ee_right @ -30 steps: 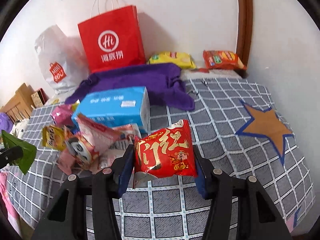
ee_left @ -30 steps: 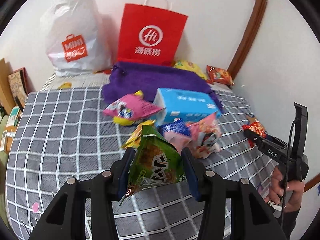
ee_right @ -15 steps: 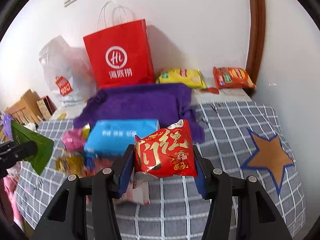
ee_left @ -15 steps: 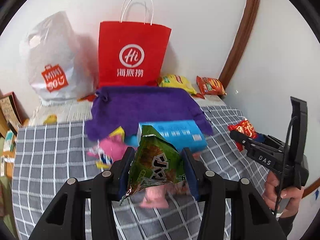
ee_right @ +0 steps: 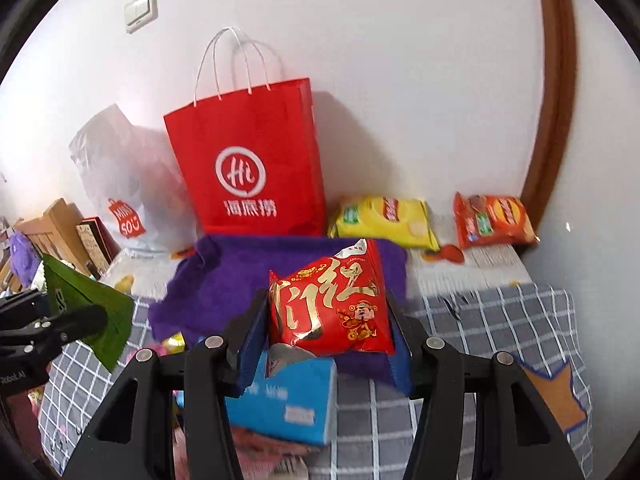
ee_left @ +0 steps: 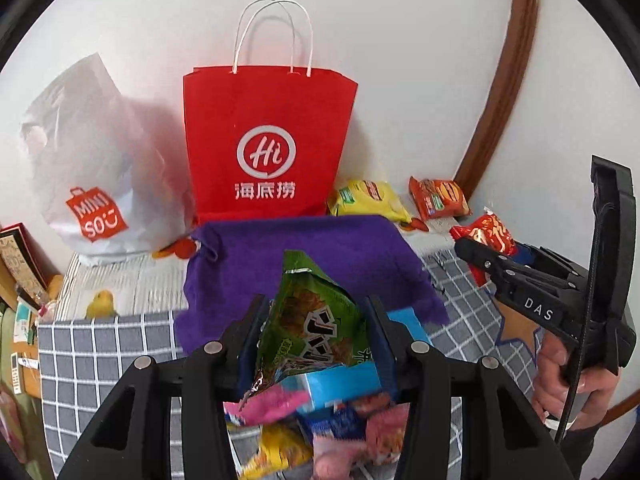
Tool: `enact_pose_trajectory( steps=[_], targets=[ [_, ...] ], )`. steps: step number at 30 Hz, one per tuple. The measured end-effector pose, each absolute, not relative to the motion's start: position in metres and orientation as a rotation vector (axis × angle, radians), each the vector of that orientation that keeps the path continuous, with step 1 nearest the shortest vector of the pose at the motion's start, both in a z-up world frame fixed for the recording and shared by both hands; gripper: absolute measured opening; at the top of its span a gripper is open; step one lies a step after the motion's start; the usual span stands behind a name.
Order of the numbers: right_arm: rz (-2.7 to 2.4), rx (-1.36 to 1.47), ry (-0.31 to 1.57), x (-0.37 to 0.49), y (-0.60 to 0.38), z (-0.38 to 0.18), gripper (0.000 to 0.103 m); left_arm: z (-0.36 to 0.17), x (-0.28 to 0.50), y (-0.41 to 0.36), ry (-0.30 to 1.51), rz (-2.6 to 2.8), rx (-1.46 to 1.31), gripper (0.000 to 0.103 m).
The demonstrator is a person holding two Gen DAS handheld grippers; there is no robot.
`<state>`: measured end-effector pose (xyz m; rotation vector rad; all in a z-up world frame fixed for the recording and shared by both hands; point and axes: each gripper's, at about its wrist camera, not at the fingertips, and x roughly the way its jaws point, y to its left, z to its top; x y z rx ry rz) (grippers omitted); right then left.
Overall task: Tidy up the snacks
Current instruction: 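Carry both packets up over the purple towel with both tools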
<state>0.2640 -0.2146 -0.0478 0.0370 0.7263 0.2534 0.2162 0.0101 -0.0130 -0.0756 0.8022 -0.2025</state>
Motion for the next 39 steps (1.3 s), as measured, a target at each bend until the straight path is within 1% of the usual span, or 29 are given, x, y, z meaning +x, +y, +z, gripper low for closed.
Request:
enact_pose_trajectory(
  steps=[5,12,23,33,35,39],
  targets=[
    [0.28,0.028,0.71,0.291,-0.204,-0.041,0.054,-0.01,0.239,0.014,0.795,-0.196,-0.076,0.046],
    [0.273,0.023,0.729,0.325,-0.196,-0.05,0.054,-0.019,0.267,0.029,0.817,-0.172,-0.084,0.046],
    [0.267,0.021,0.725,0.368,-0.198,-0.053,0.054,-0.022,0.315,0.04,0.803,-0.149,-0.101,0.046],
    [0.267,-0.02,0.806,0.397,-0.2,-0.1,0.054,-0.072,0.353,0.041,0.873,-0.145,-0.118,0.046],
    [0.272,-0.042,0.817,0.399,-0.199,-0.107,0.054,-0.085,0.361,0.043,0.909,-0.139,-0.127,0.046],
    [0.264,-0.055,0.842,0.406,-0.197,-0.123,0.054,-0.098,0.37,0.052,0.935,-0.124,-0.123,0.046]
  ],
)
